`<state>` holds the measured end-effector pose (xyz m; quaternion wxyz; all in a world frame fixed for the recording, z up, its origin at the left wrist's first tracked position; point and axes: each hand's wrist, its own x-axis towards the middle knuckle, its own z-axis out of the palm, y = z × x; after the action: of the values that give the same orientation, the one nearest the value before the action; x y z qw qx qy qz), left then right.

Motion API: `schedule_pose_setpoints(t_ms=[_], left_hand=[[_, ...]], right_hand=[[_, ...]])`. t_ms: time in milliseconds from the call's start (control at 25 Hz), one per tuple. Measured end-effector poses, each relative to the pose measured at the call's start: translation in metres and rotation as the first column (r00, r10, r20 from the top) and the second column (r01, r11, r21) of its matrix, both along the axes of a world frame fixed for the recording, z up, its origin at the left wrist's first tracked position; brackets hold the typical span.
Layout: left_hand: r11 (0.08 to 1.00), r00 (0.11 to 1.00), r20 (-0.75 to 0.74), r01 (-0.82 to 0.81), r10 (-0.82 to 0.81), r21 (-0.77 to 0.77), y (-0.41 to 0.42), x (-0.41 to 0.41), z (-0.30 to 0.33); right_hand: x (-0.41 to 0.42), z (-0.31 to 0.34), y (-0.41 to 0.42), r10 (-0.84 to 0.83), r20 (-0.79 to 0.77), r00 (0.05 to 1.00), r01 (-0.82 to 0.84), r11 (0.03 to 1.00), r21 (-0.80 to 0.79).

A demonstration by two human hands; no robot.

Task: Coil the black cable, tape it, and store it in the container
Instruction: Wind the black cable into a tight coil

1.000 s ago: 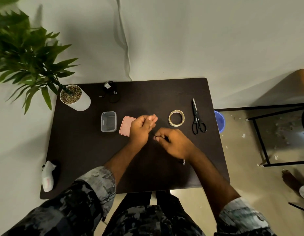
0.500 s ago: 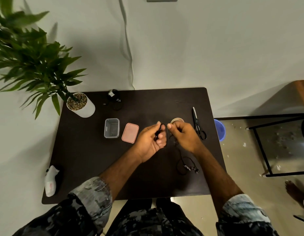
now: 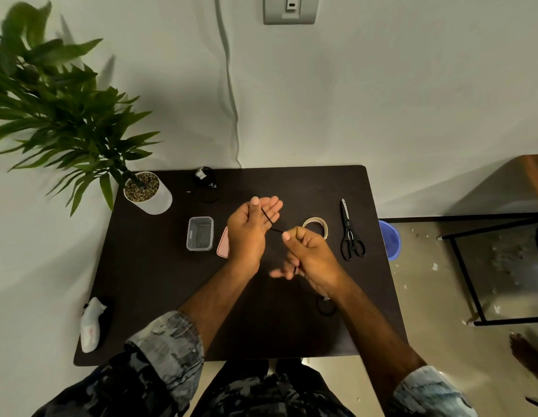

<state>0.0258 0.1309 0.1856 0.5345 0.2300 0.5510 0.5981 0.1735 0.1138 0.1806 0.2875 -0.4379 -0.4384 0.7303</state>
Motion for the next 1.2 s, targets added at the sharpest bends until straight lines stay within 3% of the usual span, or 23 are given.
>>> schedule_pose_setpoints(t_ms=[40,120,200,280,400,520,600,680,720,800,840,880,920,1000,1120,1160,1200], left_hand=[[0.999,0.983,-0.18,0.035,-0.028,0.033,0.002,-0.003,-0.001],[0.981,0.843,-0.522,0.184,-0.128,0.055,0.002,-0.011,0.0],[0.93,0.717,-0.637,0.366,-0.283,0.0,-0.003,-0.014,0.0],[0.873,0.748,-0.502,0.487,-0.434,-0.029,-0.011,-0.009,-0.001],[0.848,0.841,-0.112,0.526,-0.529,-0.059,-0.018,0.001,0.004],[0.886,0.868,0.192,0.463,-0.458,0.019,-0.015,0.009,0.02],[0.942,0.922,0.201,0.335,-0.331,0.018,-0.007,0.012,0.027],[0.967,0.963,-0.107,0.253,-0.248,0.036,0.001,0.007,0.024],[0.962,0.903,-0.367,0.264,-0.222,0.068,0.003,0.001,0.018],[0.915,0.633,-0.747,0.395,-0.204,0.086,0.001,-0.012,0.012],[0.883,0.533,-0.811,0.467,-0.24,0.046,-0.002,-0.018,0.008],[0.859,0.513,-0.802,0.511,-0.305,0.001,-0.007,-0.02,0.006],[0.841,0.585,-0.707,0.541,-0.398,-0.026,-0.013,-0.018,0.005],[0.843,0.804,-0.298,0.538,-0.515,-0.002,-0.024,-0.006,0.008],[0.921,0.91,0.147,0.381,-0.389,0.077,-0.022,0.015,0.026],[0.948,0.929,0.19,0.304,-0.318,0.099,-0.017,0.019,0.031],[0.963,0.956,0.139,0.246,-0.259,0.108,-0.013,0.019,0.034]], right_hand=[[0.002,0.008,0.001,0.071,0.119,0.99,-0.08,0.994,0.074],[0.006,0.027,0.009,0.17,0.468,0.867,-0.328,0.902,0.28],[0.009,0.051,0.021,0.153,0.617,0.772,-0.462,0.802,0.379],[0.016,0.071,0.035,0.088,0.638,0.765,-0.453,0.778,0.436],[0.029,0.073,0.058,-0.018,0.603,0.798,-0.37,0.775,0.513],[0.029,0.041,0.06,-0.132,0.458,0.879,-0.136,0.852,0.506],[0.021,0.015,0.044,-0.136,0.504,0.853,-0.117,0.891,0.439],[0.014,0.006,0.019,0.005,0.601,0.799,-0.274,0.893,0.357],[0.011,0.01,0.01,0.08,0.622,0.779,-0.352,0.877,0.328],[0.01,0.033,0.004,0.166,0.584,0.795,-0.42,0.845,0.331],[0.011,0.046,0.007,0.166,0.547,0.82,-0.414,0.833,0.368],[0.014,0.058,0.014,0.142,0.517,0.844,-0.39,0.824,0.41],[0.018,0.067,0.024,0.1,0.495,0.863,-0.353,0.821,0.449],[0.027,0.071,0.045,-0.045,0.468,0.882,-0.235,0.82,0.522],[0.028,0.046,0.051,-0.177,0.409,0.895,-0.044,0.879,0.475],[0.026,0.034,0.044,-0.144,0.438,0.887,-0.059,0.907,0.417],[0.022,0.024,0.033,-0.072,0.474,0.877,-0.116,0.928,0.355]])
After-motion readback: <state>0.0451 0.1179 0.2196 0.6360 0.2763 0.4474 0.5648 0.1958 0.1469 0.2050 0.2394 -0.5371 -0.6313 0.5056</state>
